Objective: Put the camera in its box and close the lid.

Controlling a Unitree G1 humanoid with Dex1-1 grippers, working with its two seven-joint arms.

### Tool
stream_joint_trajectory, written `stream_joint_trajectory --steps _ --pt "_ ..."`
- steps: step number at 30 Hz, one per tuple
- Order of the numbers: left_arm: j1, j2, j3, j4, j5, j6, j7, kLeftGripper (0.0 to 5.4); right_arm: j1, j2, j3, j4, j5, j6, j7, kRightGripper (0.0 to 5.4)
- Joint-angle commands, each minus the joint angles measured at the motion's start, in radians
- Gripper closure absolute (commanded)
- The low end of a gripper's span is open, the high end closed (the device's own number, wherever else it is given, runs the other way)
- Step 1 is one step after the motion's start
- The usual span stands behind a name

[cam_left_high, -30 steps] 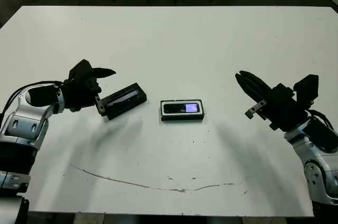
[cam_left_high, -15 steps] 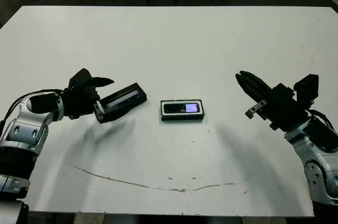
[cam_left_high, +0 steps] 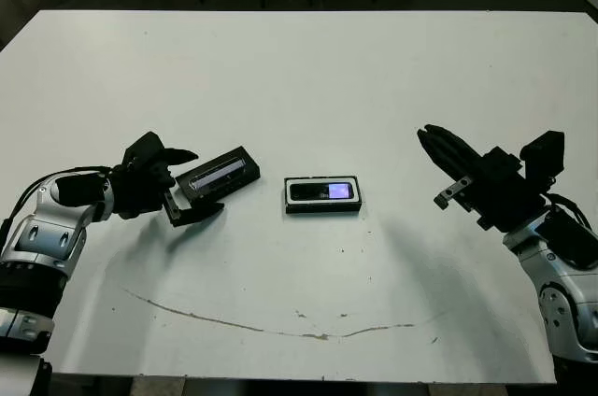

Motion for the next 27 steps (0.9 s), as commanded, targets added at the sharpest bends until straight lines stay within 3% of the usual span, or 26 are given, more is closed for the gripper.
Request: stream_joint_trajectory --steps 1,8,11,20,23,27 --pt "0.010 -0.009 0.002 0.014 0.006 0.017 0.010 0.01 0.021 -0.019 -0.004 -0.002 0.002 0.019 0.000 5.40" --pt "0.025 -0.027 0.018 -0.012 -0.013 0.047 0.034 0.01 0.028 -0.026 -0.009 -0.005 0.015 0.030 0.003 5.40" --pt "0.049 -0.046 0.032 -0.032 -0.036 0.043 0.050 0.28 0.030 -0.026 -0.009 -0.002 0.011 0.018 0.002 5.40" --pt "0.044 -0.055 0.030 -0.028 -0.107 0.082 -0.058 1.90 0.032 -0.032 -0.010 -0.013 0.013 0.040 -0.012 5.40" --pt "0.039 -0.038 0.013 -0.065 -0.108 0.147 -0.089 2.46 0.031 -0.033 -0.010 -0.008 0.014 0.036 -0.012 5.40" --pt "0.026 -0.014 -0.010 -0.090 -0.105 0.189 -0.156 2.62 0.032 -0.034 -0.009 -0.010 0.014 0.040 -0.015 5.40"
